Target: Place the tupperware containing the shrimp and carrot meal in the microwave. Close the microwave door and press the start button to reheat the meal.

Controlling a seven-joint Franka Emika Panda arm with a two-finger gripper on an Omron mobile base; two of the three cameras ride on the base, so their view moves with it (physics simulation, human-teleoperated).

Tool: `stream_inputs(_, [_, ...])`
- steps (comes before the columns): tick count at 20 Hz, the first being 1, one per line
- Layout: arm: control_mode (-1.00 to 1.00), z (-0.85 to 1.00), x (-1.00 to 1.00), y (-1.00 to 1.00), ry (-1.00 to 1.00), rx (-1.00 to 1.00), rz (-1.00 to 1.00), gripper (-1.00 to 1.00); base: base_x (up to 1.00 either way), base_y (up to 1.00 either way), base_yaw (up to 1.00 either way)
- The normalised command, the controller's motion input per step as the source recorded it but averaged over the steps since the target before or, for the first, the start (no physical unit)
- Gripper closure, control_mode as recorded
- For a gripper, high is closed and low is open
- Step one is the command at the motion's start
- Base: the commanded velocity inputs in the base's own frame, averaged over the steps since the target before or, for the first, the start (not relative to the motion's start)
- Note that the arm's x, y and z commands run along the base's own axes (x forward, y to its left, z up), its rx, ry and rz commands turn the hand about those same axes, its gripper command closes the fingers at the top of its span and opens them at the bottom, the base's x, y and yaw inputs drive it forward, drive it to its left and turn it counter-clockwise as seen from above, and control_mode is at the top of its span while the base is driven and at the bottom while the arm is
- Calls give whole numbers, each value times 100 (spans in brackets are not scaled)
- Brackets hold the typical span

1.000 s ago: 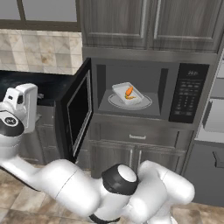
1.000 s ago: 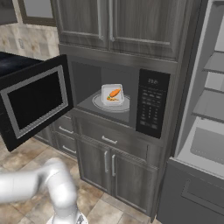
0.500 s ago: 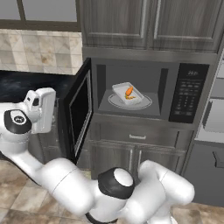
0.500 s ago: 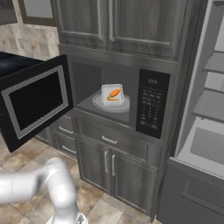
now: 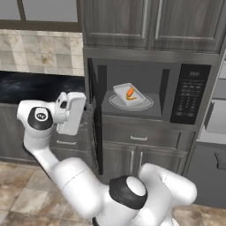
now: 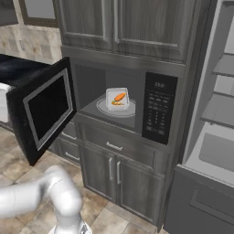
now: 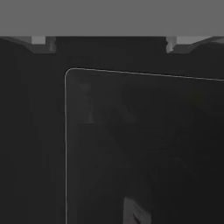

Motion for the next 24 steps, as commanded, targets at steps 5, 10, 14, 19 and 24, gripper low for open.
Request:
stream_inputs(5, [-100,-19,4,-100,0,0,-22,-100,0,0,0])
stream_inputs(10, [-100,-12,25,-100,0,0,-14,-100,0,0,0])
stream_inputs(14, [-100,-9,40,-100,0,0,-4,-100,0,0,0])
stream_inputs(19, [-100,-4,48,-95,0,1,0,-100,0,0,0])
stream_inputs(24, [-100,-6,57,-82,0,1,0,-100,0,0,0])
